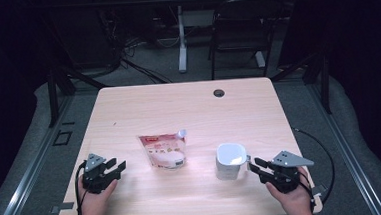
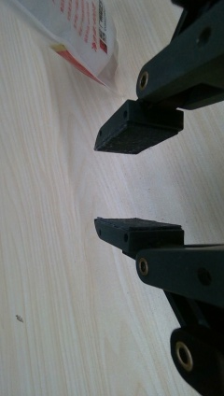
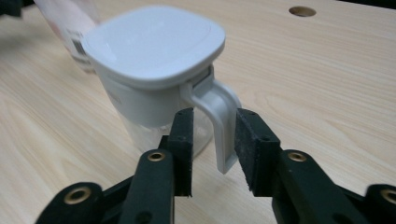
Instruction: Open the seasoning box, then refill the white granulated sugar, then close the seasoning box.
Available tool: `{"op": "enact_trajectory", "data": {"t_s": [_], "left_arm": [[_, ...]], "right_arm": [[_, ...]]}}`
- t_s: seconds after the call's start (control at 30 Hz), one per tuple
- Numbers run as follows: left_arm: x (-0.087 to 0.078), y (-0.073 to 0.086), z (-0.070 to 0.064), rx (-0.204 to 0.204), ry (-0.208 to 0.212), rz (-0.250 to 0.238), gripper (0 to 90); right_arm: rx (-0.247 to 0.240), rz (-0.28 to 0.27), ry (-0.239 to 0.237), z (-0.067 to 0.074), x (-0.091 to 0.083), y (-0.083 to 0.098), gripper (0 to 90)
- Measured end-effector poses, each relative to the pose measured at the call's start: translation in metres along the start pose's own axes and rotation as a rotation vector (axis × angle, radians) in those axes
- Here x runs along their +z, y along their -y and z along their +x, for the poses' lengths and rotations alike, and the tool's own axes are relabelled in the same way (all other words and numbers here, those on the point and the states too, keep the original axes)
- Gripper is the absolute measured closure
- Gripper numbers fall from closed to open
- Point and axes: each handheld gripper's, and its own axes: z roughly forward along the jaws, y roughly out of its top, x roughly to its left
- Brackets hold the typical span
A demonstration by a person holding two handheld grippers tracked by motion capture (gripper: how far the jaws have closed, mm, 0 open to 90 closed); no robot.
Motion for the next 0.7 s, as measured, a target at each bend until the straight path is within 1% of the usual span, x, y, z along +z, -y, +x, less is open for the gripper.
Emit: {"op": "enact_trajectory", "data": {"t_s": [0.03, 0.07, 0.13, 0.17, 0.2, 0.3, 0.33, 0.4, 0.47, 0.53, 0.57, 0.7], "left_arm": [[0.000, 0.000, 0.000, 0.001, -0.002, 0.002, 56.0], [0.000, 0.000, 0.000, 0.002, -0.002, 0.003, 55.9], [0.000, 0.000, -0.001, 0.004, -0.004, 0.004, 55.9], [-0.001, 0.000, -0.001, 0.006, -0.001, 0.015, 55.9], [-0.001, 0.000, -0.001, 0.006, -0.002, 0.015, 55.9], [0.000, 0.000, -0.001, 0.007, -0.003, 0.008, 56.0], [0.000, 0.000, -0.001, 0.007, -0.003, 0.008, 55.9], [0.000, 0.001, -0.002, 0.007, -0.005, 0.005, 55.9], [0.000, 0.001, -0.001, 0.006, -0.005, 0.008, 55.9], [0.000, 0.001, -0.001, 0.005, -0.006, 0.008, 55.9], [0.000, 0.001, -0.001, 0.006, -0.007, 0.008, 55.9], [0.000, 0.001, -0.001, 0.006, -0.007, 0.008, 55.8]], "right_arm": [[0.027, -0.012, -0.009, -0.003, -0.004, -0.003, 75.4], [0.040, -0.020, -0.011, -0.004, -0.004, -0.003, 77.9], [0.038, -0.021, 0.009, -0.005, -0.007, -0.005, 79.8], [0.035, -0.021, 0.026, -0.005, -0.008, -0.006, 80.5], [0.035, -0.032, 0.036, -0.005, -0.008, -0.007, 80.6], [0.034, -0.042, 0.051, -0.006, -0.010, -0.010, 83.3], [0.036, -0.037, 0.059, -0.005, -0.011, -0.012, 86.1], [0.035, -0.033, 0.048, -0.004, -0.010, -0.014, 88.3], [0.020, -0.021, 0.051, -0.002, -0.007, -0.016, 89.0], [0.017, -0.019, 0.053, -0.002, -0.007, -0.017, 89.0], [0.001, -0.013, 0.051, 0.000, -0.005, -0.020, 89.0], [-0.006, -0.015, 0.053, 0.004, -0.004, -0.025, 88.6]]}}
